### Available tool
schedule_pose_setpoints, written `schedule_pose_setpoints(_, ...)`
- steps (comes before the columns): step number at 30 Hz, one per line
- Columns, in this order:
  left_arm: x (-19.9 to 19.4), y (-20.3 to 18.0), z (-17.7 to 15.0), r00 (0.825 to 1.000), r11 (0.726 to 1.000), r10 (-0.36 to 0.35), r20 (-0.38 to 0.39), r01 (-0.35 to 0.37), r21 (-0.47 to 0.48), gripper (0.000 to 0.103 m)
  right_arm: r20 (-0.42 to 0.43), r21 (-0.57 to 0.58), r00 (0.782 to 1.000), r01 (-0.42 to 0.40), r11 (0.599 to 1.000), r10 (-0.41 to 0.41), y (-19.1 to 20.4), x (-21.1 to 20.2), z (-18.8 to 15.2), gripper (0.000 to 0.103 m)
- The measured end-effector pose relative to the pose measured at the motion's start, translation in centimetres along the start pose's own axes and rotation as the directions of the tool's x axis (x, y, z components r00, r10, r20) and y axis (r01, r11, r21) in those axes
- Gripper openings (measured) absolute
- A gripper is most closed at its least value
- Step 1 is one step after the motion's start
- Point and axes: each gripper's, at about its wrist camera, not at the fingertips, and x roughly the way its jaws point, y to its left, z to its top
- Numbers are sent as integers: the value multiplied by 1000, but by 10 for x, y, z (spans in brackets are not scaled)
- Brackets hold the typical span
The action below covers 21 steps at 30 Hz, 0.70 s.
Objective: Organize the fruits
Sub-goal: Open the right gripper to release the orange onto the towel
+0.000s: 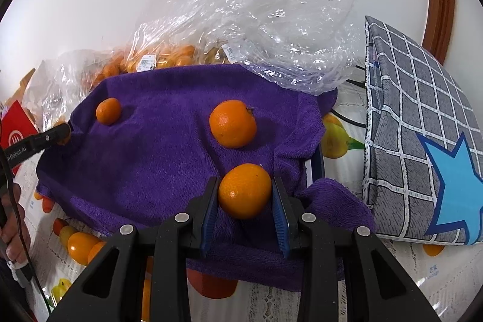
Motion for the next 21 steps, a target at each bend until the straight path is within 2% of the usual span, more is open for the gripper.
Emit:
schedule_pose_setpoints(10,5,0,-1,1000,1000,6,-24,-6,12,32,6,-21,1000,6,1000,-6,2,-3,0,45)
schedule_pose_setpoints(13,4,0,-1,1000,1000,-1,-21,1,13,32,35,-31,999,12,999,-10,5,-13,0,52)
schedule_pose_setpoints(15,4,0,-1,1000,1000,-2,-23,2,13,32,59,-36,998,5,999,-3,6,-18,1,65)
schedule_pose_setpoints(21,9,3,-2,999,1000,-15,-48,14,-6,32,101,2,995,4,1000,-5,0,-28,3,66)
